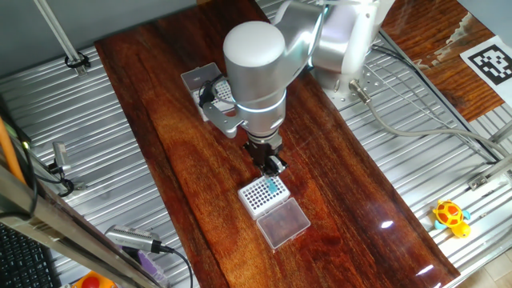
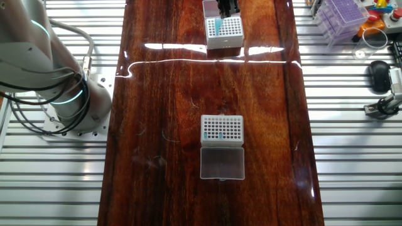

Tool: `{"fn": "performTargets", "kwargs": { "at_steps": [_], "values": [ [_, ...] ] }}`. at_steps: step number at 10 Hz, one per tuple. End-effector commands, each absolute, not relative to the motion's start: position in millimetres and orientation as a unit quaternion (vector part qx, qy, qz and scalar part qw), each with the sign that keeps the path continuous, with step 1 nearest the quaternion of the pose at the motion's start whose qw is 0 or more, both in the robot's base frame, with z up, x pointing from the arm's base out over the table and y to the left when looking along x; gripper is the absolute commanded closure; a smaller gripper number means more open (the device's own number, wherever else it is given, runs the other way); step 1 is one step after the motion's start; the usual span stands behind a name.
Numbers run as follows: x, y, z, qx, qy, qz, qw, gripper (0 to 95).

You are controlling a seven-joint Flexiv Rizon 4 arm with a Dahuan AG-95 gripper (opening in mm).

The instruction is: Transfer all medium pipette tips from one holder to another

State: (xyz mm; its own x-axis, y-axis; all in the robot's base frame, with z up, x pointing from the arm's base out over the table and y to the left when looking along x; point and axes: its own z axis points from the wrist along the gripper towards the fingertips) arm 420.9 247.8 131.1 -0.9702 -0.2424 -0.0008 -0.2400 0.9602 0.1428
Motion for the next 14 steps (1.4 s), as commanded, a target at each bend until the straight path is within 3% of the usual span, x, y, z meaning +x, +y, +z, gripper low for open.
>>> {"fn": "performTargets", "kwargs": {
  "at_steps": [1,14],
  "values": [
    [418.1,247.8,129.0,0.122,-0.99,-0.072,0.007,95.0],
    [420.5,246.2,118.4,0.124,-0.99,-0.073,-0.003,95.0]
  ]
}}
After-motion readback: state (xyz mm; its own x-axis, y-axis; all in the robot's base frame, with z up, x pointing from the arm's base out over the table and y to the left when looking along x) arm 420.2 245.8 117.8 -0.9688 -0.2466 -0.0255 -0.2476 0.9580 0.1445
